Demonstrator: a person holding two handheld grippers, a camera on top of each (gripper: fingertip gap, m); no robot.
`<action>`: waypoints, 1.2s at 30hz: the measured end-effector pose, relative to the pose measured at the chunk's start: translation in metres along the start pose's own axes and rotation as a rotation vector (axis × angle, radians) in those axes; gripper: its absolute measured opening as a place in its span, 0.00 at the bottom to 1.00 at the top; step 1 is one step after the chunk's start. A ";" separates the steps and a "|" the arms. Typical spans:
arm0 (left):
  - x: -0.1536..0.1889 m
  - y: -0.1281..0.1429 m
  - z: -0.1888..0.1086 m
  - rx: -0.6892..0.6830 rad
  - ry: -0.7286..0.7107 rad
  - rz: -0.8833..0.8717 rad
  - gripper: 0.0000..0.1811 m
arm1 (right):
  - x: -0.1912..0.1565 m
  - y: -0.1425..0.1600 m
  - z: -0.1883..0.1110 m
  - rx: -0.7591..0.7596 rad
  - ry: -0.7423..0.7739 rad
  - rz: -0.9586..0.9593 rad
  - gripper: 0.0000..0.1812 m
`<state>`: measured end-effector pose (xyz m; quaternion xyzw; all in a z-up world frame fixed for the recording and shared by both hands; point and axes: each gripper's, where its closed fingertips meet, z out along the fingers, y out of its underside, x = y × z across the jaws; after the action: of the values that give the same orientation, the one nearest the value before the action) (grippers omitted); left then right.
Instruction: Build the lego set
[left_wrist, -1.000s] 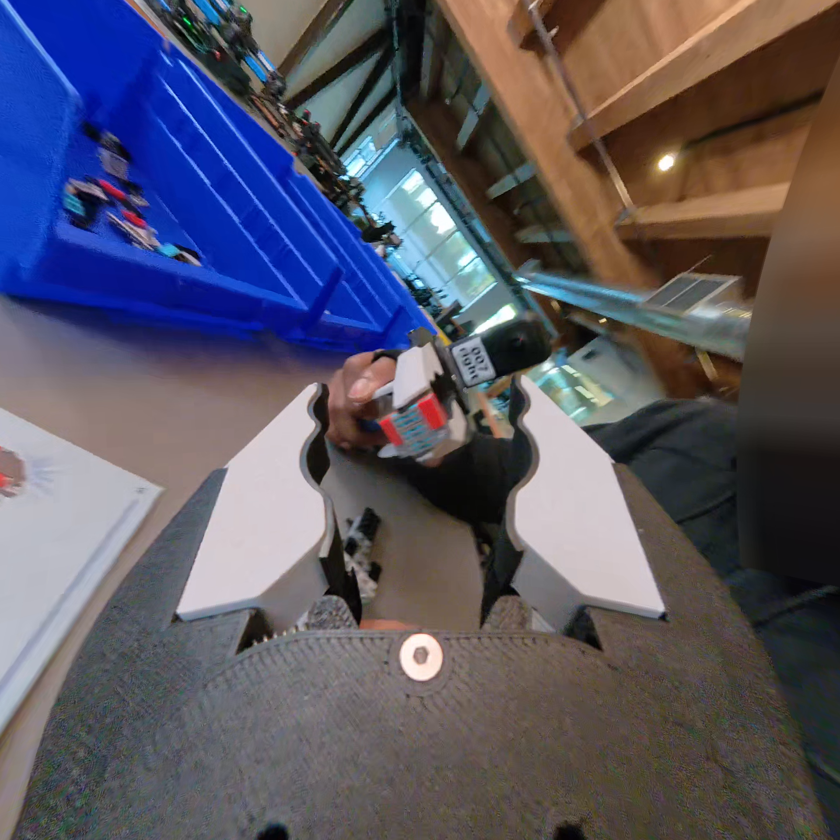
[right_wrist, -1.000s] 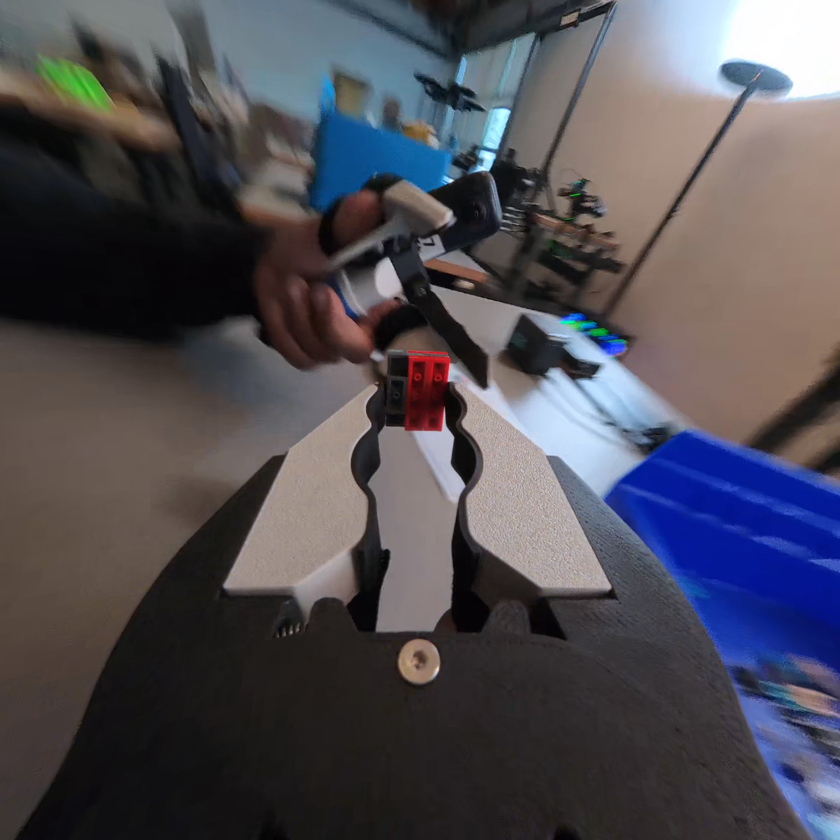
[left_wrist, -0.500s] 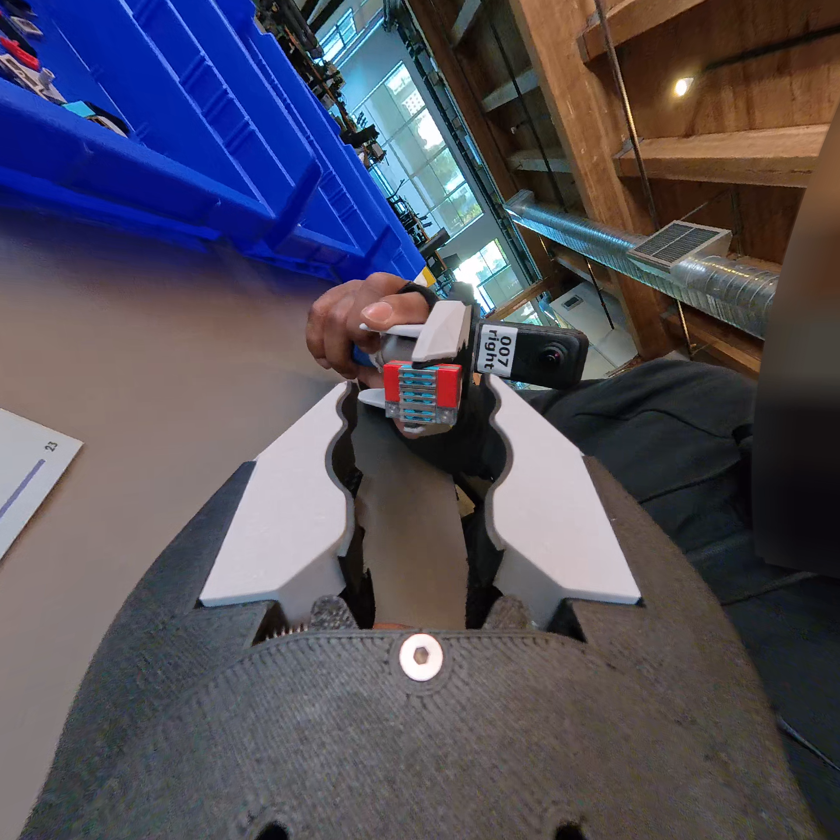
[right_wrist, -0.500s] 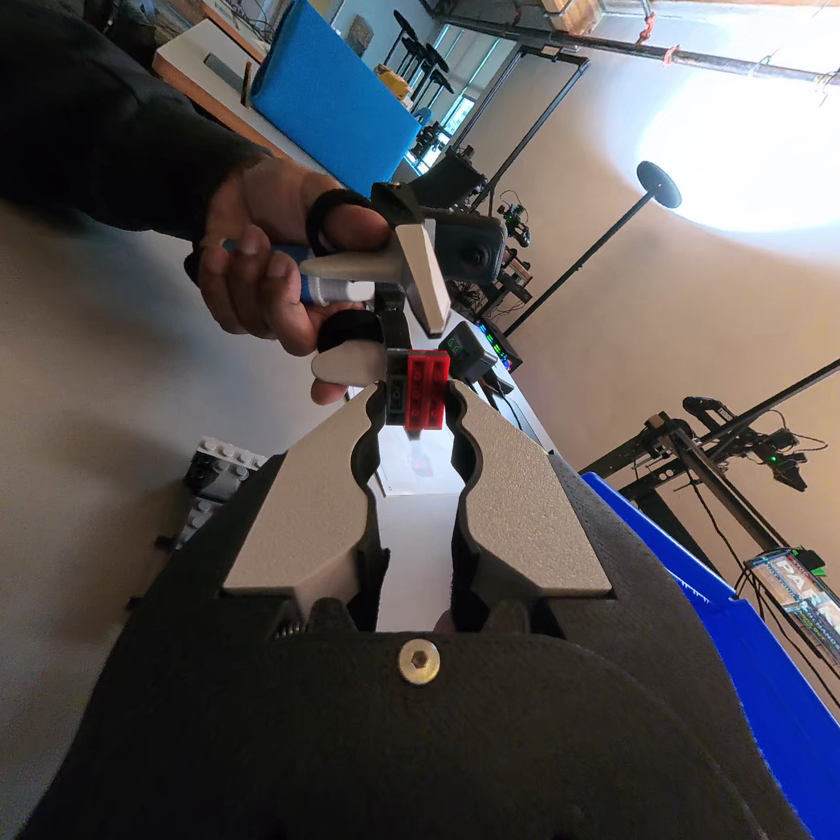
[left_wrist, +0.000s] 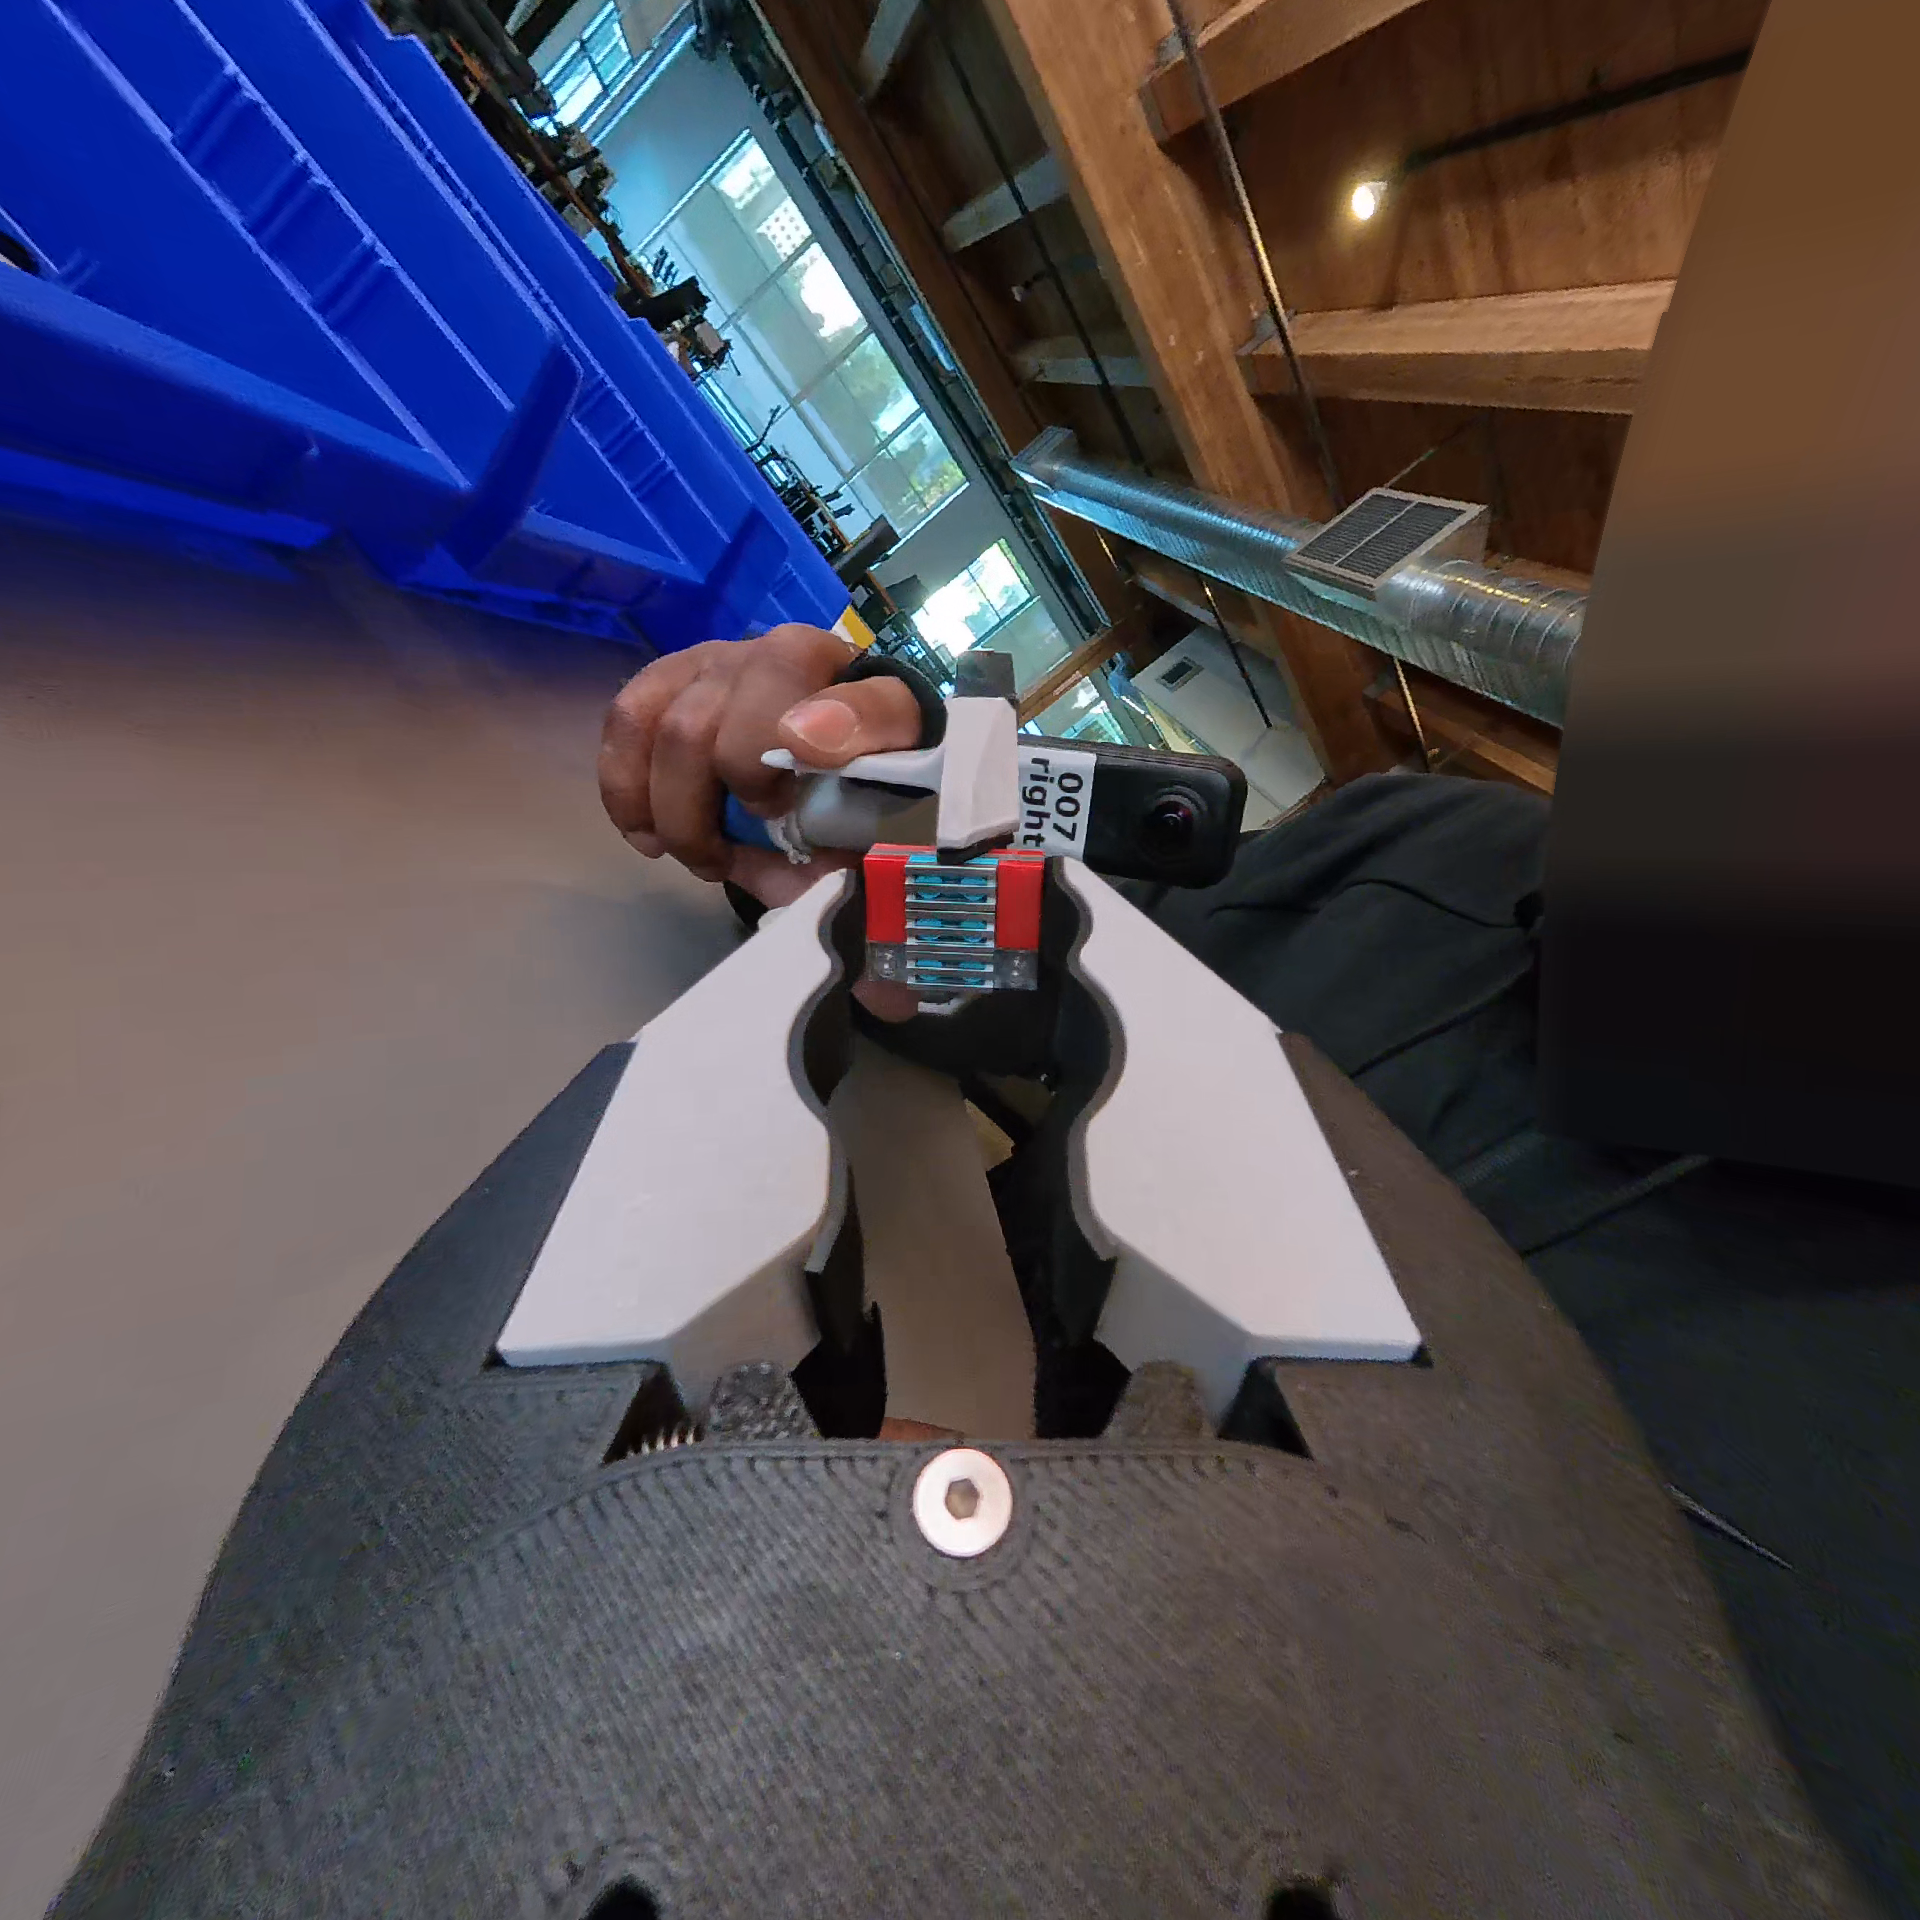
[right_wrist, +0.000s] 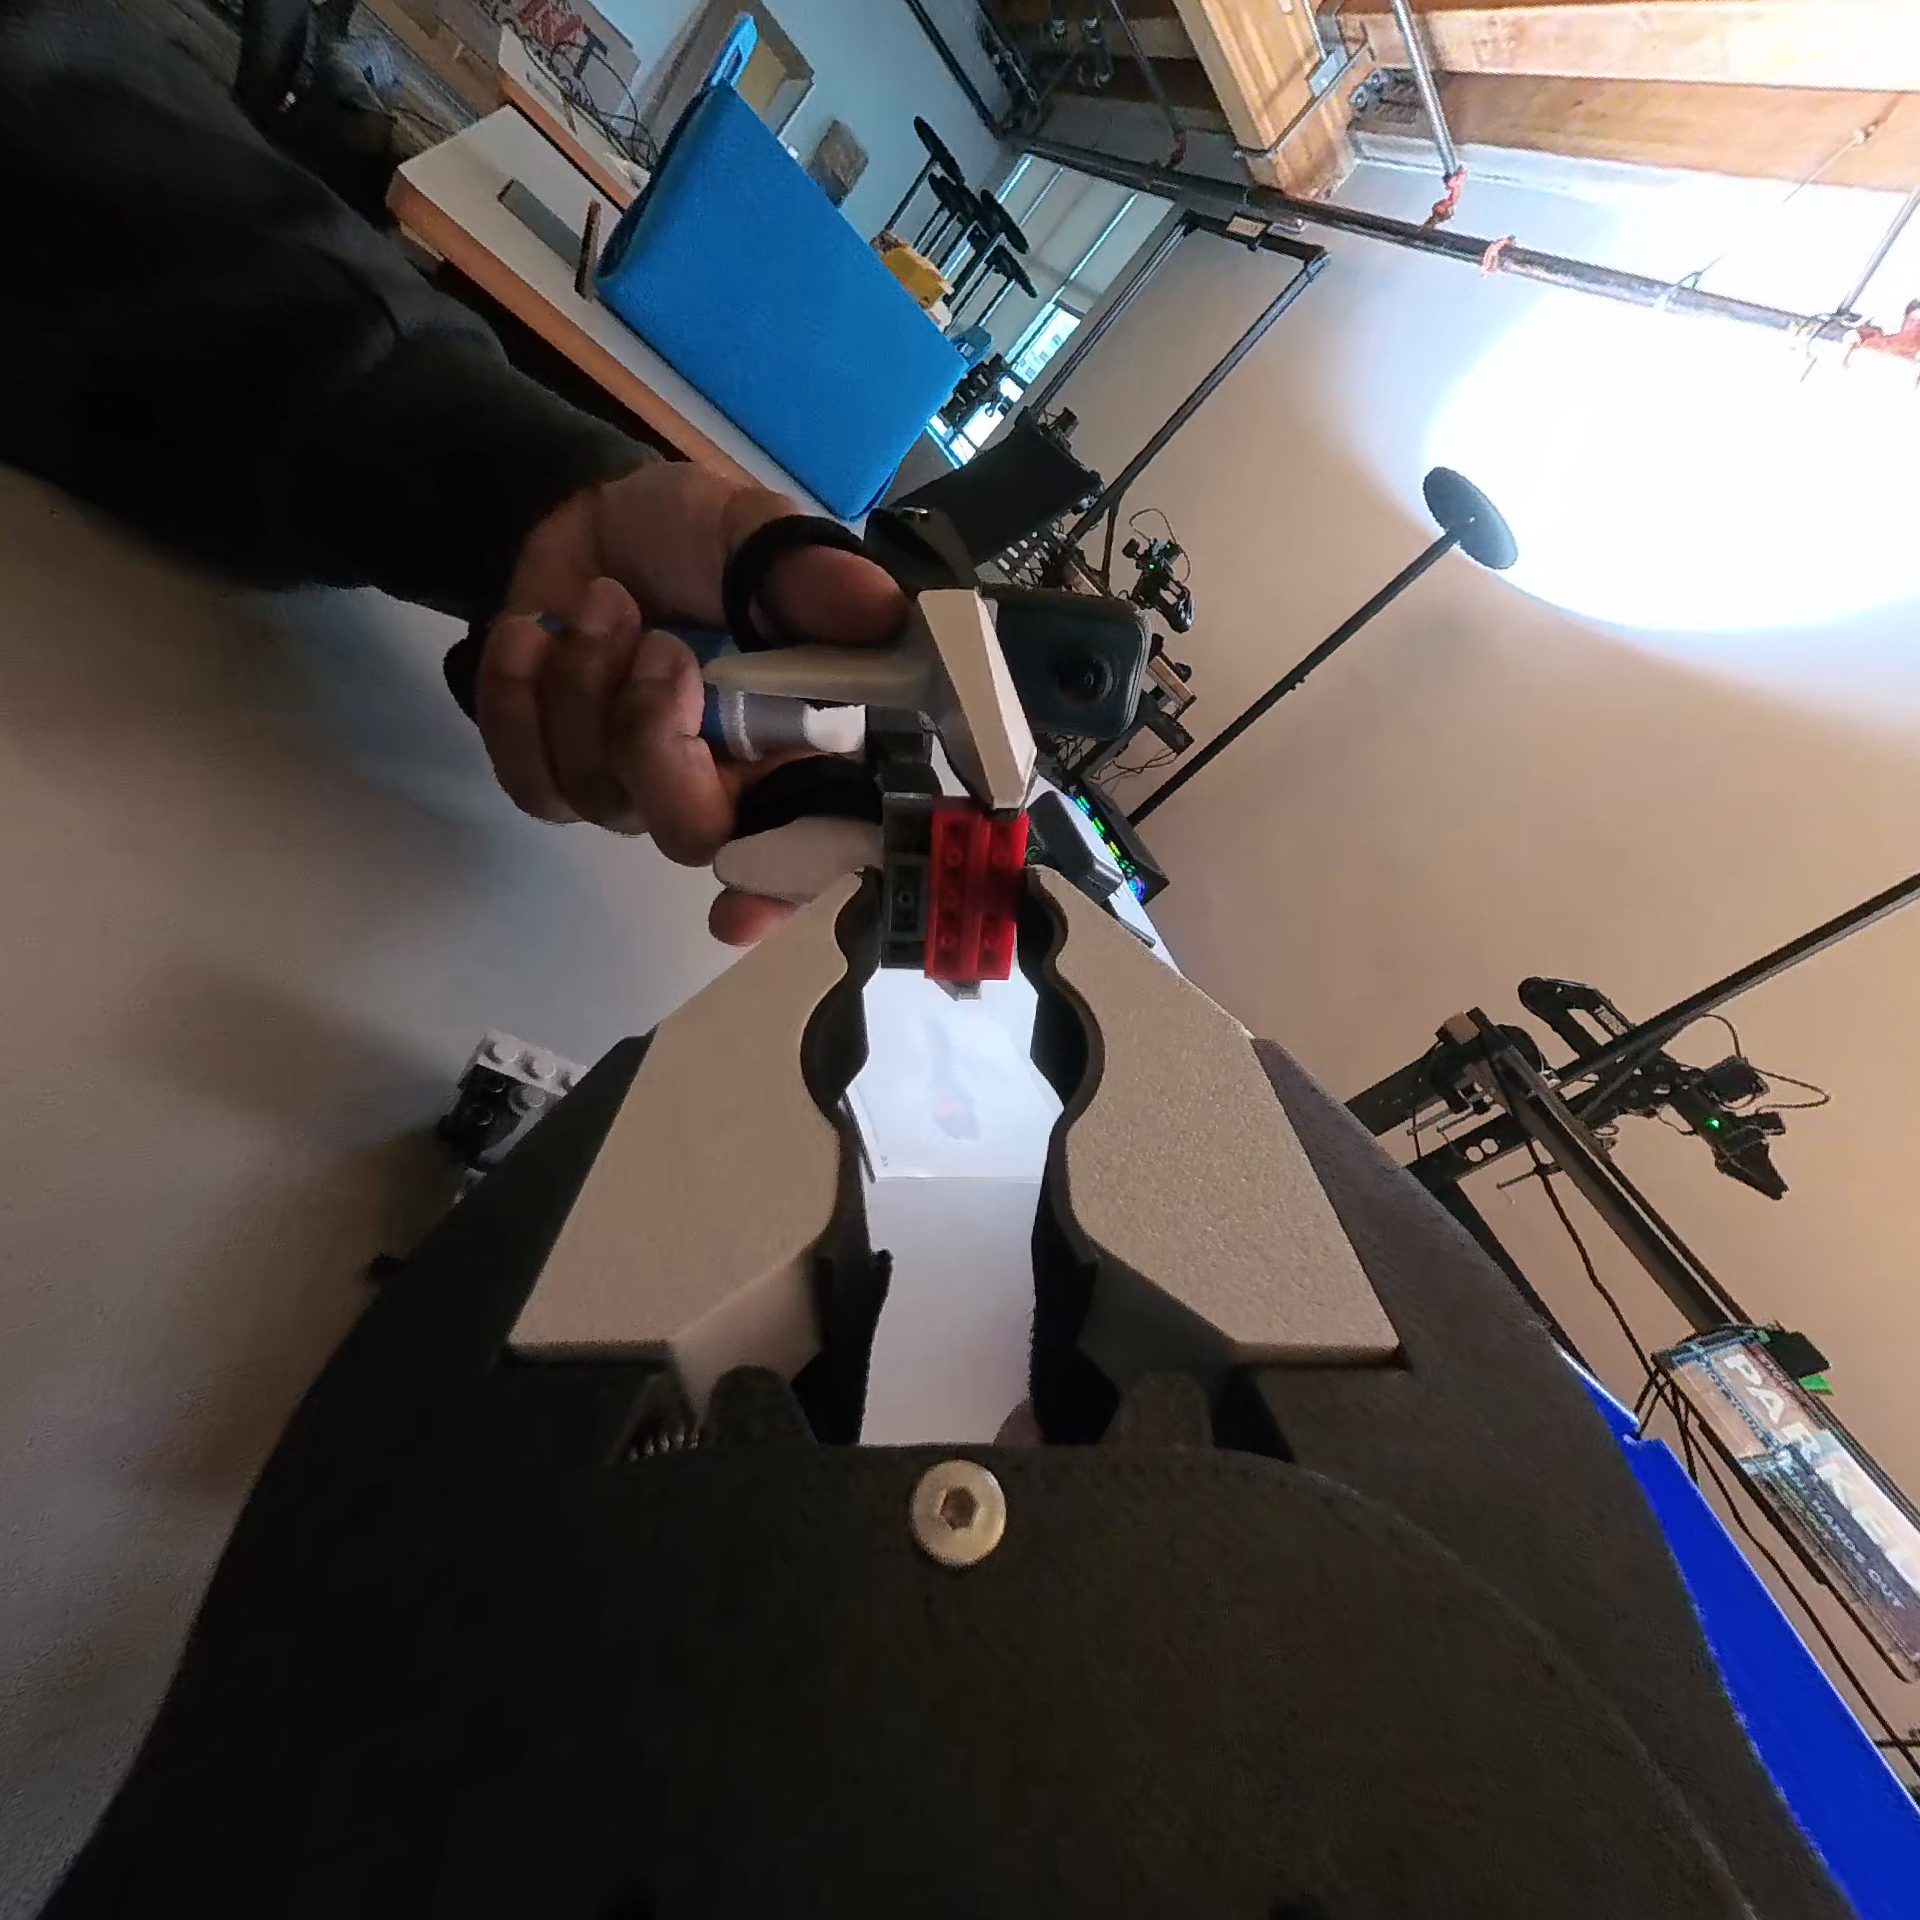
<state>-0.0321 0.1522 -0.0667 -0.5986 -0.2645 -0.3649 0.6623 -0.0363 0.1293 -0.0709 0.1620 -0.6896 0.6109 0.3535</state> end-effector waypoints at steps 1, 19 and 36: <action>0.000 0.000 0.000 0.001 0.002 0.004 0.19 | 0.000 0.000 0.000 0.003 -0.001 0.009 0.15; -0.018 -0.029 -0.040 0.022 -0.394 0.578 0.20 | -0.028 0.023 -0.017 -0.146 -0.471 0.731 0.29; 0.019 -0.032 -0.042 0.182 -0.153 0.802 0.20 | -0.089 0.066 -0.018 -0.534 -0.581 0.472 0.28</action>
<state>-0.0503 0.1067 -0.0388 -0.6183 -0.0900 -0.0077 0.7807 -0.0125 0.1413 -0.1801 0.0683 -0.9114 0.4049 0.0262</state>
